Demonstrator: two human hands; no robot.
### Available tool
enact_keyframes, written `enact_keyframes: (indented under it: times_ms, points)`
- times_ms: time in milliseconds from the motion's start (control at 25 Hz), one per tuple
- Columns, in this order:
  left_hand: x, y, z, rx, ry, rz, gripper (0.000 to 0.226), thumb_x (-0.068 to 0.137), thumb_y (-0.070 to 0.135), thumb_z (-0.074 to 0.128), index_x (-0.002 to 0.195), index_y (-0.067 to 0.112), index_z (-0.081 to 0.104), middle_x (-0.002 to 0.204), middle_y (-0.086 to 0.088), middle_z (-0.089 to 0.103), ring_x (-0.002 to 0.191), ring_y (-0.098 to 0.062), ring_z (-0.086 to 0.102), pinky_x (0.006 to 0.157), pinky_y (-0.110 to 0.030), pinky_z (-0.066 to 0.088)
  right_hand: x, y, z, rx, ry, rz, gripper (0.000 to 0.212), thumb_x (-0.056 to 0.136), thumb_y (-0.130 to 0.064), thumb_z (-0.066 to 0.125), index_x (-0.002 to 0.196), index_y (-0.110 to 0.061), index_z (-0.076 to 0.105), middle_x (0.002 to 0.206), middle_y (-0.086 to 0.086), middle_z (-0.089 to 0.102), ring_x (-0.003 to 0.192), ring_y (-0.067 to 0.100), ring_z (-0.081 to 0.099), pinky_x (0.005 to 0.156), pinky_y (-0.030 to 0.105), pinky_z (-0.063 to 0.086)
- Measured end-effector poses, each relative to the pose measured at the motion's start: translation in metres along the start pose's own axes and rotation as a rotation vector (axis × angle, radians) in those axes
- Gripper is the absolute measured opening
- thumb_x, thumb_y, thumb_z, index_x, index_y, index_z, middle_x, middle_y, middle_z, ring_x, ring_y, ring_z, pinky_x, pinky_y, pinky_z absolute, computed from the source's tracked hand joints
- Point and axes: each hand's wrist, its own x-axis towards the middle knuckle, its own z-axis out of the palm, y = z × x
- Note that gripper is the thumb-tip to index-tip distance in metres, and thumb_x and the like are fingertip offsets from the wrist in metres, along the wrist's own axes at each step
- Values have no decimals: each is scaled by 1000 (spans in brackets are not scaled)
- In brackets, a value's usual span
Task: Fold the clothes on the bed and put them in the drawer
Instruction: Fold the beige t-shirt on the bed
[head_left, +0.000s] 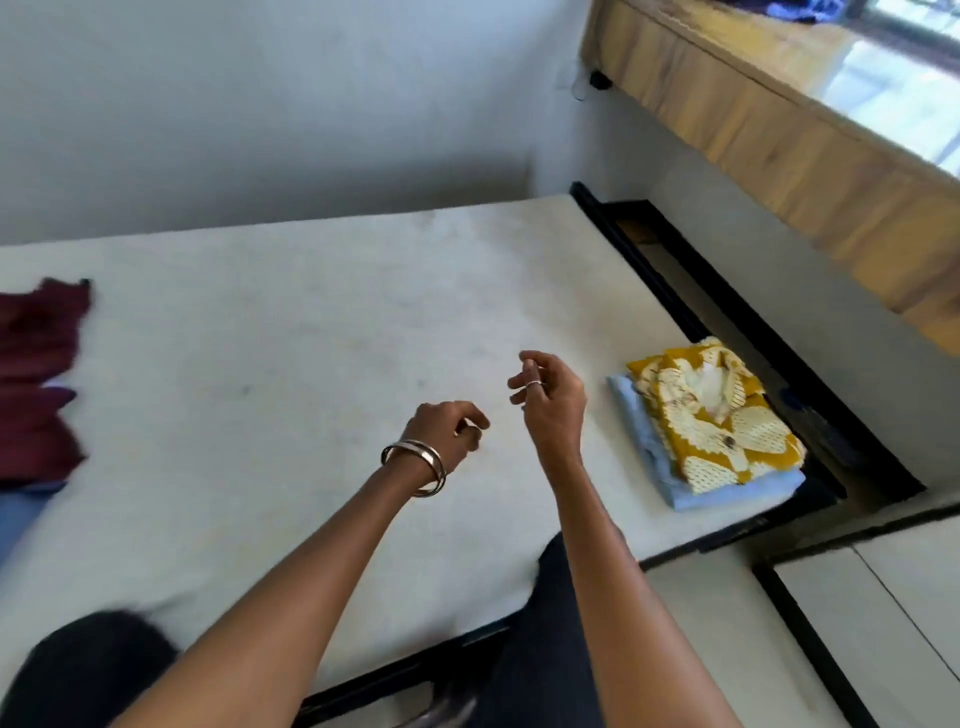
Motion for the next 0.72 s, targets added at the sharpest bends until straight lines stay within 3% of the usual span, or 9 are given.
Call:
enact_keyframes:
  times_ms: [160,240,320,400,480,600,640,720]
  points:
    - [-63,-90,-101,-172,287,-176,18,88,8,57,86,22,69,70,-3,72,59,-19,69,66,-24,55,-56,-40,112,-14,-274,-15,21,97,-2,50,110,-8,65,77,11,70,56,9,61,53,14,45]
    - [-92,-139,-151,-212,390,-257,19,88,5,56,85,19,69,69,-6,71,55,-19,66,59,-20,52,-82,-49,165,-53,-403,-60,28,93,5,47,111,-10,63,78,9,68,61,9,63,58,24,52]
    - [-123,-197,-203,-203,569,-364,23,86,3,57,79,21,68,67,-8,71,55,-20,65,59,-25,53,-107,-55,221,-123,-537,-147,30,92,4,49,113,-11,63,78,3,67,73,19,67,70,38,56]
    - [-153,-250,-248,-93,776,-512,19,85,5,58,80,20,70,76,-12,72,73,-29,68,70,-36,55,-128,-57,271,-215,-630,-274,29,93,2,53,118,-9,62,78,1,67,82,25,66,79,41,52]
    - [-179,-289,-281,58,988,-696,18,86,7,57,98,13,69,95,-21,69,94,-40,62,80,-44,49,-145,-59,311,-275,-689,-351,28,95,-5,56,122,-9,61,78,-5,62,88,26,62,84,42,48]
    - [-191,-319,-332,396,1312,-757,36,79,1,65,113,13,61,108,-23,58,98,-45,54,77,-51,47,-155,-55,355,-294,-764,-413,29,97,-12,57,126,-13,59,78,-16,55,92,22,59,88,43,46]
    - [-193,-329,-351,620,1271,-753,44,79,3,68,118,20,60,118,-21,55,103,-43,52,78,-51,45,-157,-54,367,-291,-790,-423,28,97,-13,58,126,-14,59,78,-17,55,91,20,59,88,42,47]
    - [-197,-342,-386,917,853,-724,45,90,16,62,129,39,55,147,-10,37,129,-40,36,96,-54,34,-159,-51,382,-292,-814,-420,26,97,-14,59,124,-14,61,79,-14,57,90,17,60,87,39,48]
